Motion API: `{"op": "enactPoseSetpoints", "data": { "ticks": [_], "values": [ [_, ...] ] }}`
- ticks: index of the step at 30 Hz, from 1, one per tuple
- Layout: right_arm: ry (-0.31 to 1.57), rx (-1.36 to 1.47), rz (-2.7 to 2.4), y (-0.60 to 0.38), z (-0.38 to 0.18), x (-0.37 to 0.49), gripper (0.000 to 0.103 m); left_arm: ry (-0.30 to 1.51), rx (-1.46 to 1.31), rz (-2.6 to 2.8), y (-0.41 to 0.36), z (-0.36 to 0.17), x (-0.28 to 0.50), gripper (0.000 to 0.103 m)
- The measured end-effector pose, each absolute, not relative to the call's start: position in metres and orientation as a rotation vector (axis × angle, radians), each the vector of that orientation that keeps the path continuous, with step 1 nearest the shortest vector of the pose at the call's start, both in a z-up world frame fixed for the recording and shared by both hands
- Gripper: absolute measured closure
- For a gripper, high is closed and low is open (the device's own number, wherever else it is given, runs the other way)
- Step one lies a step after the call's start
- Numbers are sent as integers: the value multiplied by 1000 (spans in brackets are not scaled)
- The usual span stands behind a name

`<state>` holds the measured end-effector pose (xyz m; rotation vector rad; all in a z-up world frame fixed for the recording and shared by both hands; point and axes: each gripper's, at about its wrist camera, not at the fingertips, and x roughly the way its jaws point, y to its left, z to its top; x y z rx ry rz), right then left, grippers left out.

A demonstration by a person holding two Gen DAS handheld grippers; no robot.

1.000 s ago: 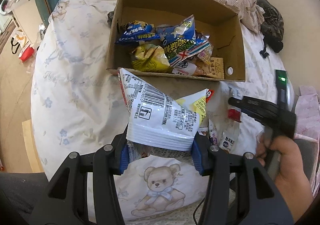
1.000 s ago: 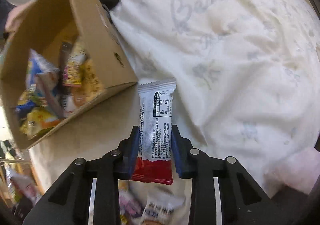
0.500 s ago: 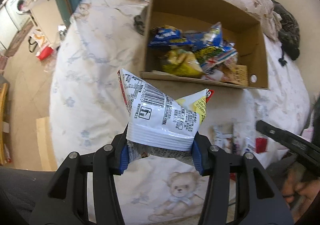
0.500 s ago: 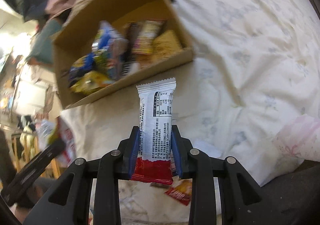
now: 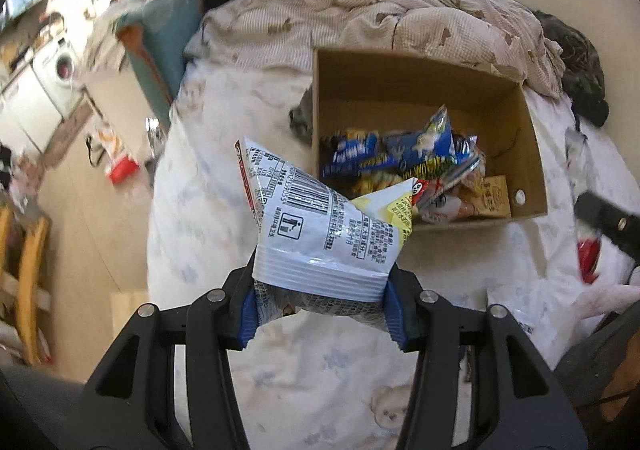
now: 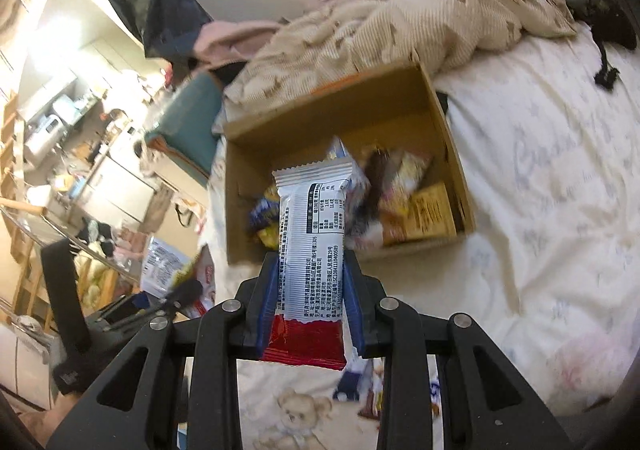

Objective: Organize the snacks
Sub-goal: 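Carry the chip bag and snack bar over the box with both tools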

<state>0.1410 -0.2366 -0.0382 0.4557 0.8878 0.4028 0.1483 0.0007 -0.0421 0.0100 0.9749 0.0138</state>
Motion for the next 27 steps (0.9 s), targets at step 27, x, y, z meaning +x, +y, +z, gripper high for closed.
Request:
{"op": "enactPoseSetpoints", "data": {
  "ticks": [27],
  "values": [
    [886, 424, 299, -269, -50, 247, 71, 820, 117, -119, -37, -18, 265, 56]
  ]
}}
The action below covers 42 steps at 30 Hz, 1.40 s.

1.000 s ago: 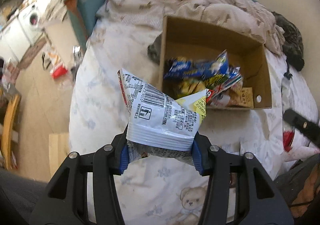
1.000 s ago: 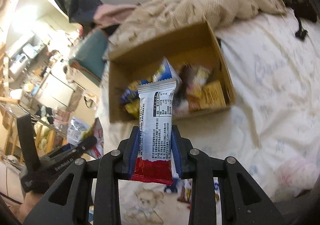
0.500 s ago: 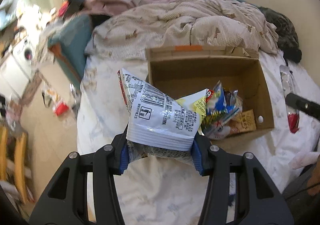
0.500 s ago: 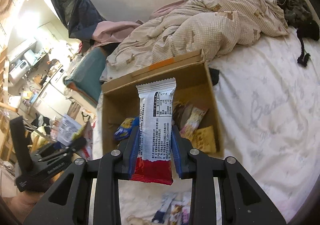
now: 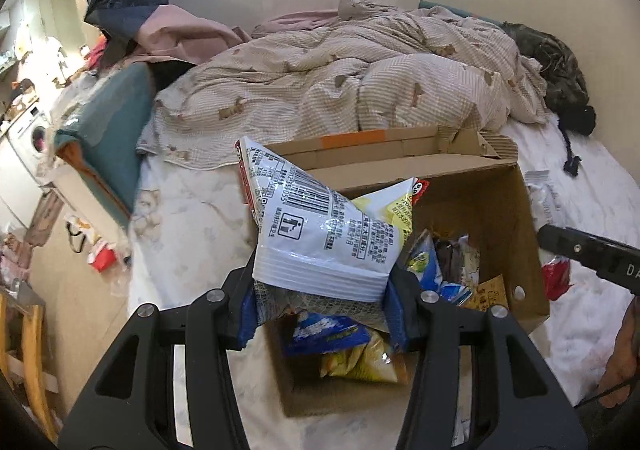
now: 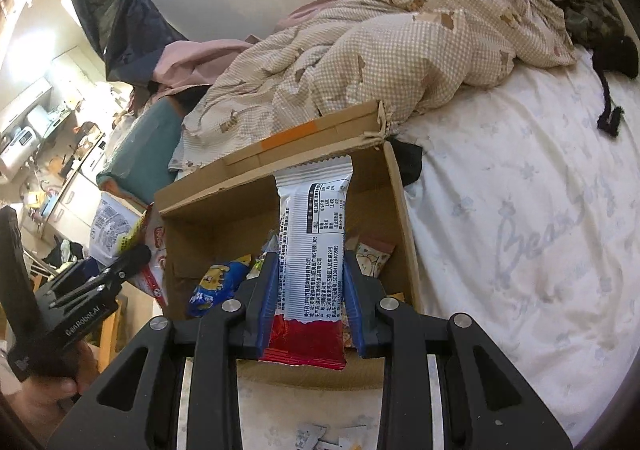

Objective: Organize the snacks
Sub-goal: 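Carry the chip bag and snack bar over the box with both tools, then lower both held snacks into the box and open both tools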

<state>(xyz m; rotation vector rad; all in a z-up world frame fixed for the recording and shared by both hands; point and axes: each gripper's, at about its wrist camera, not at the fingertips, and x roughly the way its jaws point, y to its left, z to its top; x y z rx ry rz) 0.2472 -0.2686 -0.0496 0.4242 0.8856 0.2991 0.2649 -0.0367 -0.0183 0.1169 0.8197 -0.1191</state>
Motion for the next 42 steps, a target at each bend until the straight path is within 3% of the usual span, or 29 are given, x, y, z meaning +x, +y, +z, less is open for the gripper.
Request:
{"op": "enactPoseSetpoints", "data": {
  "ticks": [28, 31, 33, 34, 35, 37, 42],
  "values": [
    [1005, 439, 350, -250, -77, 261, 69, 900, 38, -187, -41, -46, 278, 52],
    [989, 458, 343, -254, -75, 261, 68, 896, 23, -187, -39, -45, 276, 37],
    [986, 476, 341, -257, -75, 261, 66, 884, 10, -184, -38, -42, 275, 13],
    [989, 482, 332, -258, -75, 262, 58, 876, -2, -186, -37, -41, 274, 10],
    [992, 494, 324, -261, -76, 262, 42, 870, -8, -191, -37, -40, 273, 9],
    [985, 517, 306, -266, -76, 262, 34, 867, -7, -193, -37, -38, 273, 9],
    [980, 565, 277, -278, -75, 263, 33, 863, -31, -176, -31, -34, 272, 9]
  ]
}}
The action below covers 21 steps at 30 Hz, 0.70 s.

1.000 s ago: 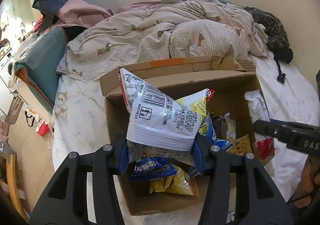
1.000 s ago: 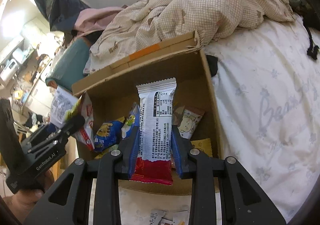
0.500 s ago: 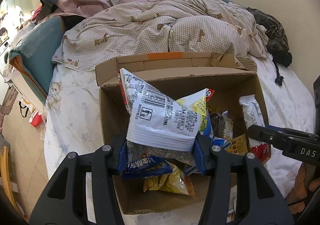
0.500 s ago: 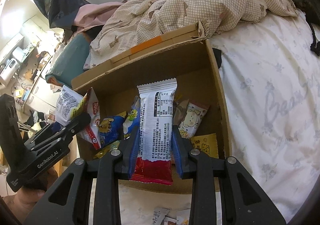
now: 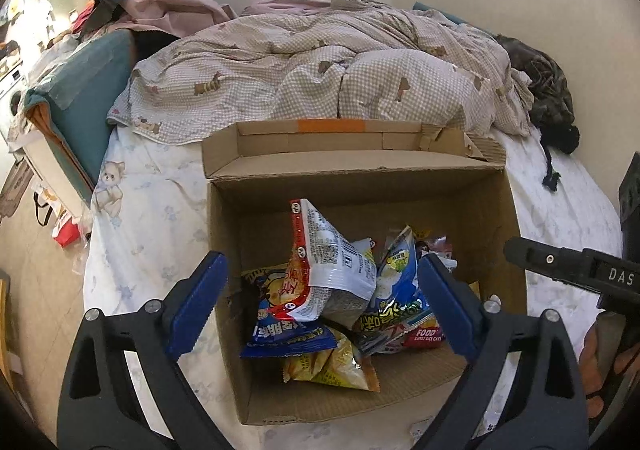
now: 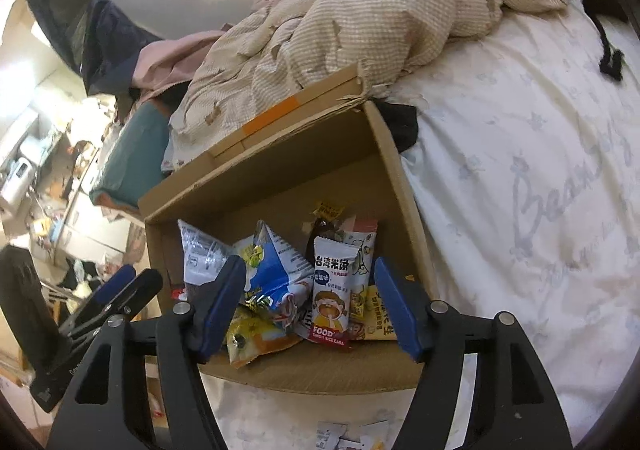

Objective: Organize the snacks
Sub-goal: 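Lower both held snacks into the box and open both tools, then grasp the white rice-cake packet with the right tool while the left tool grasps a white bar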

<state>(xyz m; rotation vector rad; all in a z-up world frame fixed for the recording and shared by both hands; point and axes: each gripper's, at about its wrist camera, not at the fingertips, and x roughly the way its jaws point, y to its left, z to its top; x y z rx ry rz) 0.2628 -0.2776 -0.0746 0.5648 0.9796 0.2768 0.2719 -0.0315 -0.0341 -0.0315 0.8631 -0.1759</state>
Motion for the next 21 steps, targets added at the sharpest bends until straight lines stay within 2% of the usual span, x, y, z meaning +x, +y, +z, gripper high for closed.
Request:
{"op": "enactPoseSetpoints", "data": {
  "ticks": [21],
  "values": [
    [991, 603, 278, -287, -62, 226, 33, 873, -80, -102, -7, -21, 228, 9]
  ]
}}
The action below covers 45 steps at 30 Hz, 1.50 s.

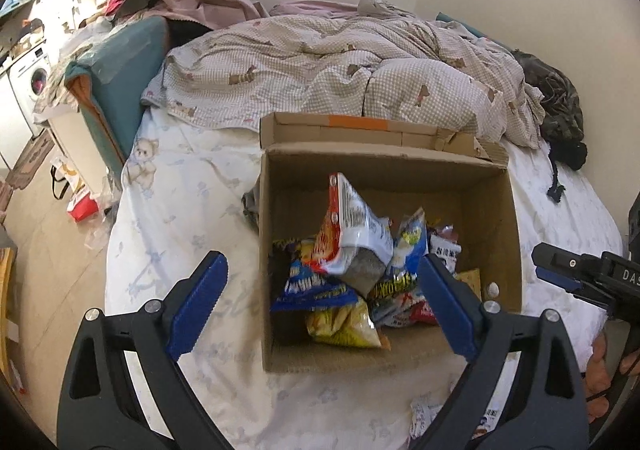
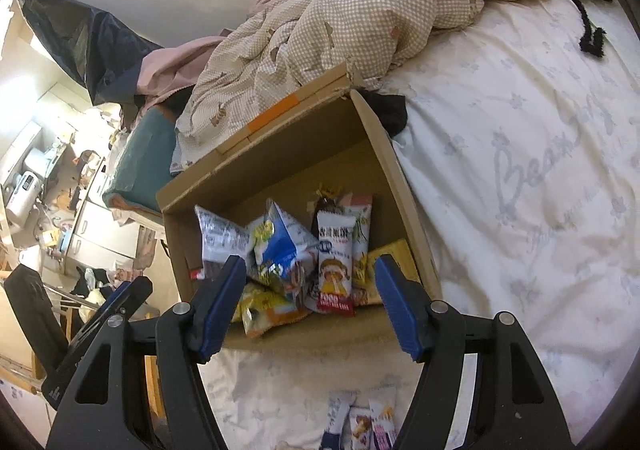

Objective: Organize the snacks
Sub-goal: 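Grasp the white rice-cake packet with the right tool while the left tool grasps a white bar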

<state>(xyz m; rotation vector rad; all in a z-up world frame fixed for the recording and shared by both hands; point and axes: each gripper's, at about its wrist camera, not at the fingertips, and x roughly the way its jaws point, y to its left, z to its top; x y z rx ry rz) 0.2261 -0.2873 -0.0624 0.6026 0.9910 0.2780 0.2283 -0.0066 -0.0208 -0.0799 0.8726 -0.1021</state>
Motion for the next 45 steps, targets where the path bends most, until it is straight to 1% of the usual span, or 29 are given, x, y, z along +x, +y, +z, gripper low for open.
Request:
{"op": "enactPoseSetpoints", "data": {
  "ticks": [9, 12, 14, 16, 17, 18, 21, 22, 25, 26, 27, 28, 30, 33, 35, 37, 39, 42, 44, 45],
  "values": [
    [1070, 604, 254, -287, -76, 177, 33, 991, -91, -145, -22, -43, 189, 9],
    [1105, 593, 238, -285, -81, 163, 33, 1063, -85, -171, -35, -59, 177, 9],
    [1137, 582, 218, -286, -88, 152, 33, 1142, -86, -190, -46, -79, 166, 10],
    [1173, 576, 200, -288, -95, 145, 33, 1223, -92, -222, -59, -100, 156, 15],
    [1194, 577, 192, -288, -99, 140, 33, 1268, -88, -240, -67, -112, 151, 21],
    [1208, 581, 185, -290, -103, 138, 33, 1302, -72, -249, -76, -124, 145, 25],
    [1229, 582, 168, -296, -107, 131, 33, 1341, -34, -259, -93, -146, 136, 28],
    [1227, 578, 161, -298, -107, 129, 33, 1346, -28, -269, -97, -150, 135, 33],
    [1214, 600, 142, -308, -105, 123, 33, 1371, 18, -302, -112, -167, 133, 40],
    [1212, 609, 135, -310, -106, 122, 33, 1384, 24, -315, -114, -171, 134, 51],
    [1211, 618, 129, -312, -106, 121, 33, 1403, 25, -329, -116, -176, 135, 82],
    [1211, 628, 126, -313, -107, 120, 33, 1440, 26, -354, -118, -182, 136, 89],
    [1216, 627, 131, -311, -108, 120, 33, 1430, -7, -375, -114, -180, 137, 90],
    [1247, 584, 133, -303, -111, 122, 33, 1388, -39, -322, -103, -159, 139, 90],
    [1315, 539, 90, -297, -122, 122, 33, 1374, -72, -287, -92, -147, 140, 90],
    [1413, 557, 38, -296, -143, 120, 33, 1345, -83, -255, -83, -136, 139, 90],
    [1495, 553, 38, -289, -160, 118, 36, 1315, -94, -238, -77, -127, 140, 90],
    [1536, 458, 61, -272, -167, 120, 42, 1304, -129, -220, -69, -120, 144, 90],
    [1570, 432, 63, -265, -176, 120, 49, 1299, -138, -211, -62, -119, 149, 90],
    [1590, 429, 65, -262, -182, 120, 50, 1296, -142, -211, -61, -118, 150, 90]
  ]
}}
